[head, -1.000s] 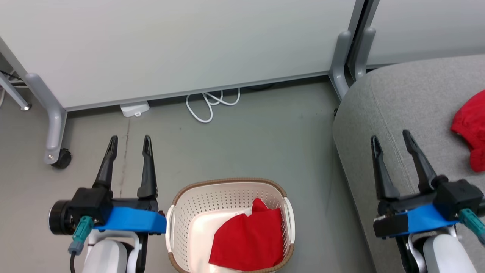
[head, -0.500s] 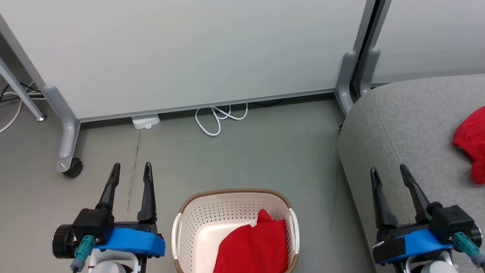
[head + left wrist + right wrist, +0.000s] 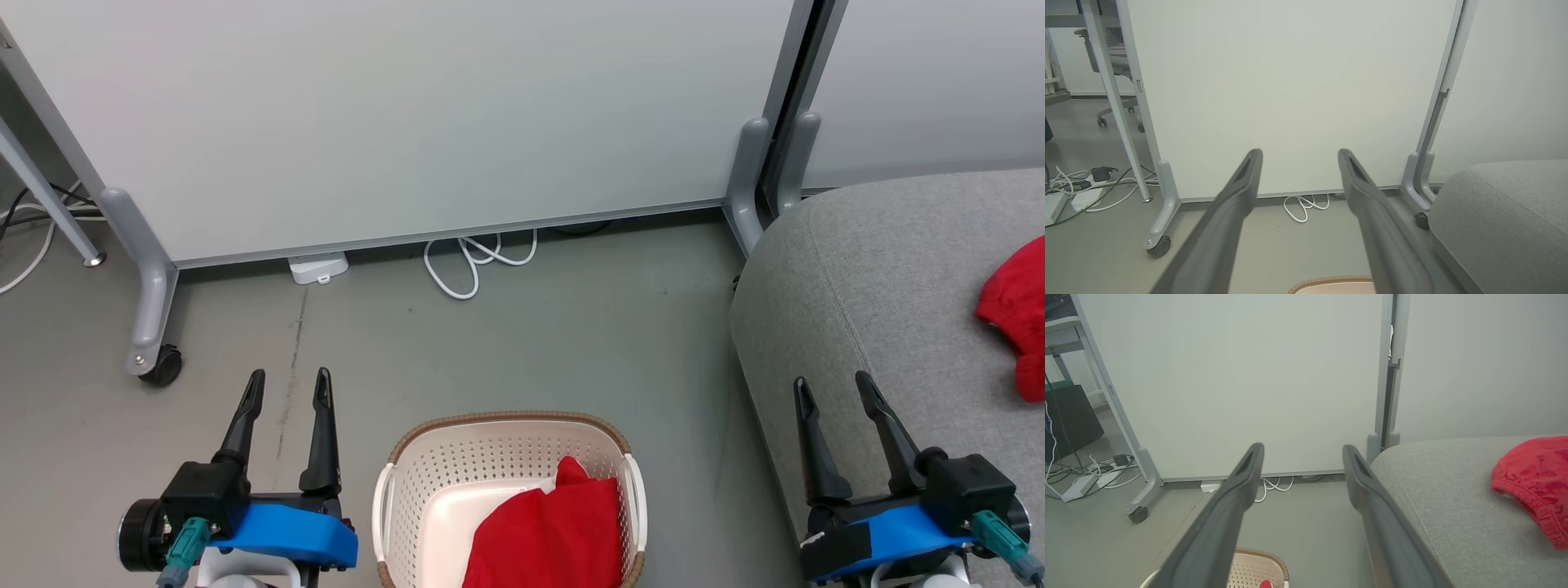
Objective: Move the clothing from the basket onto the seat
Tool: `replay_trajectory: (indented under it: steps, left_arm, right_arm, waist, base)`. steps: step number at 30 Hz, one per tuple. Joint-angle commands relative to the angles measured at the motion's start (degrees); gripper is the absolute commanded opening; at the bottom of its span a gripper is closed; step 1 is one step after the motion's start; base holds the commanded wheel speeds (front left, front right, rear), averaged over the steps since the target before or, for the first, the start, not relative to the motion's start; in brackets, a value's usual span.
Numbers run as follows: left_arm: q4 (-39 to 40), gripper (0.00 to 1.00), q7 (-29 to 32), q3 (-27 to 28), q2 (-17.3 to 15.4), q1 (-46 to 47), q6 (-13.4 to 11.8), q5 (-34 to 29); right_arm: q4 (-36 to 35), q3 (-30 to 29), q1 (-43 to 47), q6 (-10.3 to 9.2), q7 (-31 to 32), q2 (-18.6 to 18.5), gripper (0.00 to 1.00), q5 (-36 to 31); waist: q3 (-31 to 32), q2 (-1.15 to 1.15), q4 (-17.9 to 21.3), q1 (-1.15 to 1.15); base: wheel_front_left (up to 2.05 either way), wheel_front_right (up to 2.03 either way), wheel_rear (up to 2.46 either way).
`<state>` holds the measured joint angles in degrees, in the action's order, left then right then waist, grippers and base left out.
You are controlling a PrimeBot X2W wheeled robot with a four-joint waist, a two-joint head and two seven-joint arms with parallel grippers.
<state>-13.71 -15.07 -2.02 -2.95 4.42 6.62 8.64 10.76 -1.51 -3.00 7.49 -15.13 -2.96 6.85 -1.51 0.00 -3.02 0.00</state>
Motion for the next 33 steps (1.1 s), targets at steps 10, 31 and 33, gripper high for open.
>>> replay_trajectory:
  steps: [10, 31, 33]
  left_arm:
    - [-0.2, 1.0, -0.2, 0.0, 0.1, -0.3, 0.2, 0.3]
    - [-10.8, 1.0, -0.2, -12.3, -3.0, 14.8, 0.9, -0.7]
    - [-13.3, 1.0, -0.2, -15.1, -4.1, 17.3, 0.9, -0.1]
  right_arm:
    - [0.1, 0.4, 0.8, 0.01, 0.0, 0.1, 1.0, 0.9]
    - [-2.5, 1.5, -8.1, 0.01, 0.0, 0.1, 1.0, -1.3]
    - [-3.0, 1.8, -9.8, 0.01, 0.0, 0.1, 1.0, -1.8]
  waist:
    - [-0.2, 0.0, -0.1, 0.0]
    - [-11.5, 0.0, 4.0, 0.0]
    - [-14.0, 0.0, 4.9, 0.0]
  base:
    - [0.0, 0.0, 0.0]
    - [0.0, 0.0, 0.0]
    - [0.0, 0.0, 0.0]
